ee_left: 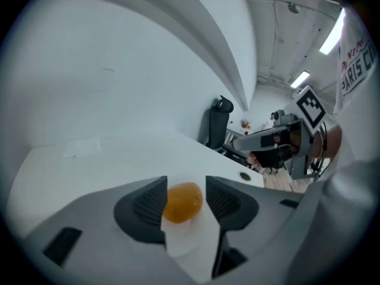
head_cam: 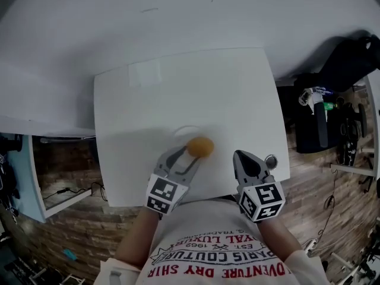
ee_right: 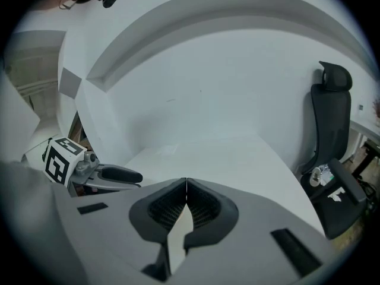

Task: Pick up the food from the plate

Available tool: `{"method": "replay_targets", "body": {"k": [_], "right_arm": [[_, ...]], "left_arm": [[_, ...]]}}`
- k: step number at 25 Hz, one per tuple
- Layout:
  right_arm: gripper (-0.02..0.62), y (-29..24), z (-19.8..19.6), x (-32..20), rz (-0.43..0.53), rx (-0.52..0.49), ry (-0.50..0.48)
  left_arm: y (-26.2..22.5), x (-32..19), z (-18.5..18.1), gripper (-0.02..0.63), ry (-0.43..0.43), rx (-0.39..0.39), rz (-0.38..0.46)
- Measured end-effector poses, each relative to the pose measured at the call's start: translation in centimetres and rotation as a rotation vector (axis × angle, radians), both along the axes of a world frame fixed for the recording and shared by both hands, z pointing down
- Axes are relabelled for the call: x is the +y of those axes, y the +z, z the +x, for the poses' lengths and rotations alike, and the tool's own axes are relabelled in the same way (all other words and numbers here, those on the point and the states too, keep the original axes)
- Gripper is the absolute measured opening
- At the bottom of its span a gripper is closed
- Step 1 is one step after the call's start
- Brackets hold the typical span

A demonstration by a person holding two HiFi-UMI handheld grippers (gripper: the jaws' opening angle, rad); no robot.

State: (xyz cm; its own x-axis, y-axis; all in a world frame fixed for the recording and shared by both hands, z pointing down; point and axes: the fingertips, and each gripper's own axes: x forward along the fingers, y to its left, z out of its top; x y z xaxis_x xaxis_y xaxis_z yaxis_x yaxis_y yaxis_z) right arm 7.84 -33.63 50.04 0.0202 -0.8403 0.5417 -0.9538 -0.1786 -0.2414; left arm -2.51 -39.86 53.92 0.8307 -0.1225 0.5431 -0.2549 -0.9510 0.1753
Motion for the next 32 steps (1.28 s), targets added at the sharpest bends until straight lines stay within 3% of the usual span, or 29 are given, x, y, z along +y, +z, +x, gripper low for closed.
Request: {"method": "replay_targets", "body": {"k": [9,18,25,32], "right_arm": [[0.014,3.2,-0.1,-0.4,-0.094,-0.022,-0.001],[0.014,5.2,0.5,0.3,-0.142,-0.052,0.004],[0.014,6.2,1.0,1.0,-0.165,-0.069,0.003],[0.014,6.7,1.1,1.9,-0.179,-0.079,0.005]], "left_arm": [[4.1,0.8,1.6,0.339,0.317,-0.213,0.092],[7.7,2.0,2.9,0.38,0.573,-0.408,0.167],[10.1,2.6,3.6,0.38,0.683,-0.513,0.181],[11.3,2.7,3.5,0.379,0.717,-0.564,0.179]]}}
